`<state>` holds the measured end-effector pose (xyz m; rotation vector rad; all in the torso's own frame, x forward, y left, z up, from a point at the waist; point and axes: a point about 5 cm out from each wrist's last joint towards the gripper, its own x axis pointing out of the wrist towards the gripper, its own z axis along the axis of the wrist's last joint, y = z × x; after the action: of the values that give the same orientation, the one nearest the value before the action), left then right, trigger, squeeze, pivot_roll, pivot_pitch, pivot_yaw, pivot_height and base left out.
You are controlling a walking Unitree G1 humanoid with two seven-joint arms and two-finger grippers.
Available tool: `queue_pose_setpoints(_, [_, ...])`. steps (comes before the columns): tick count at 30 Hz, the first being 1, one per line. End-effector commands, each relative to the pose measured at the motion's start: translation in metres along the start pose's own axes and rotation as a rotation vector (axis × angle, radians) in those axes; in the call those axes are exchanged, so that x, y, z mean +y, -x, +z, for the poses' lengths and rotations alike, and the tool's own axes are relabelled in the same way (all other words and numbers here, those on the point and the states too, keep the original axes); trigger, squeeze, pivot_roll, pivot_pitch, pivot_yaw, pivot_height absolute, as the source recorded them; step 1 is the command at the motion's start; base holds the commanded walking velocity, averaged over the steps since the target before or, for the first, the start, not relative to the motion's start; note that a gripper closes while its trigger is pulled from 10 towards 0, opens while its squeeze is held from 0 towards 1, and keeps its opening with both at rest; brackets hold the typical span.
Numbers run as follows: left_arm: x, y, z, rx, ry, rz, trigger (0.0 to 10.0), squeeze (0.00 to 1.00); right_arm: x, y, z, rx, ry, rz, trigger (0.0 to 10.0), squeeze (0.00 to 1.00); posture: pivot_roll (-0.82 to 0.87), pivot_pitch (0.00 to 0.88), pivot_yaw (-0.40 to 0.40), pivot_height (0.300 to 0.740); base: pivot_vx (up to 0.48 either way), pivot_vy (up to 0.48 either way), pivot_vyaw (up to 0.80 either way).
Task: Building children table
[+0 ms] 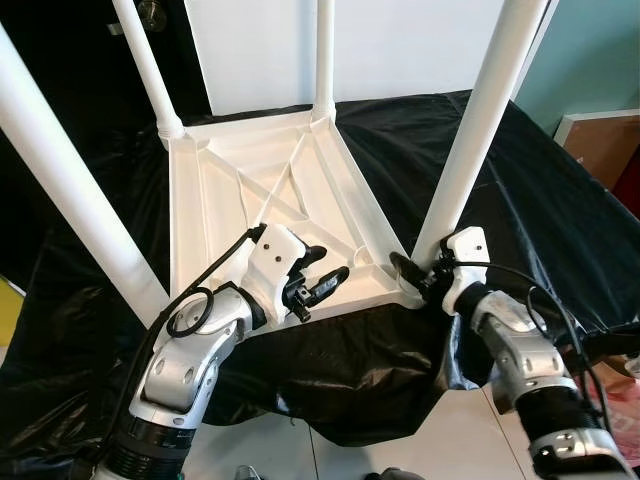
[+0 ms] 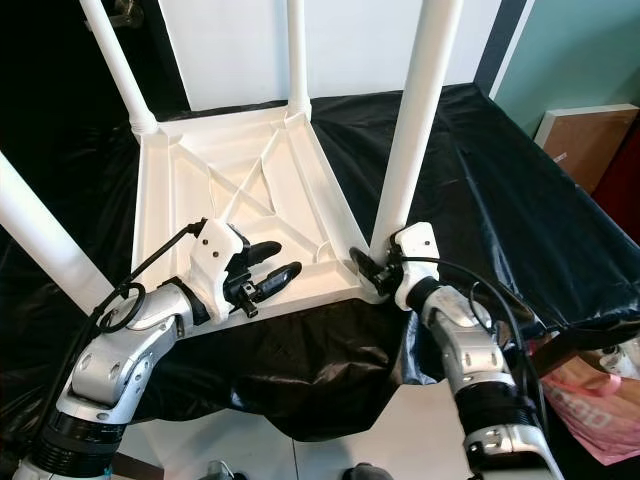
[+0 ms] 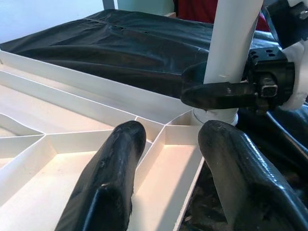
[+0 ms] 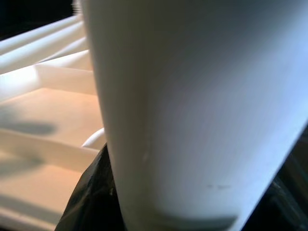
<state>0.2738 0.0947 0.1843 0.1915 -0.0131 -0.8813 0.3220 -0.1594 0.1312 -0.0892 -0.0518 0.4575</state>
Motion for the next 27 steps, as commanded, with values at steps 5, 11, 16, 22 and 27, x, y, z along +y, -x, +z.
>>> queue_pose_setpoints(5, [0.009, -0.003, 0.001, -0.001, 0.003, 0.062, 10.0, 0.0, 0.001, 0.002, -0.014, 0.053, -0.034, -0.194, 10.0, 0.0, -0.13, 0.136, -0.042, 0.74, 0.0, 0.0, 0.0])
queue_pose_setpoints(11, [0.009, -0.002, 0.006, -0.033, 0.021, 0.075, 10.0, 0.0, 0.006, 0.011, -0.011, 0.031, -0.069, -0.374, 10.0, 0.0, -0.18, 0.203, -0.045, 0.74, 0.0, 0.0, 0.0])
queue_pose_setpoints(16, [0.009, -0.006, 0.005, -0.037, 0.034, 0.072, 10.0, 0.0, 0.01, 0.021, -0.013, 0.041, -0.08, -0.506, 10.0, 0.0, -0.21, 0.219, -0.036, 0.74, 0.0, 0.0, 0.0])
queue_pose_setpoints(22, [0.012, -0.013, 0.007, -0.043, 0.037, 0.057, 10.0, 0.0, 0.017, 0.025, -0.013, 0.05, -0.087, -0.624, 10.0, 0.0, -0.22, 0.226, -0.025, 0.74, 0.0, 0.0, 0.0])
queue_pose_setpoints(27, [0.011, -0.012, 0.005, -0.034, 0.034, 0.042, 10.0, 0.0, 0.03, 0.021, -0.014, 0.052, -0.111, -0.587, 10.0, 0.0, -0.22, 0.207, -0.009, 0.74, 0.0, 0.0, 0.0])
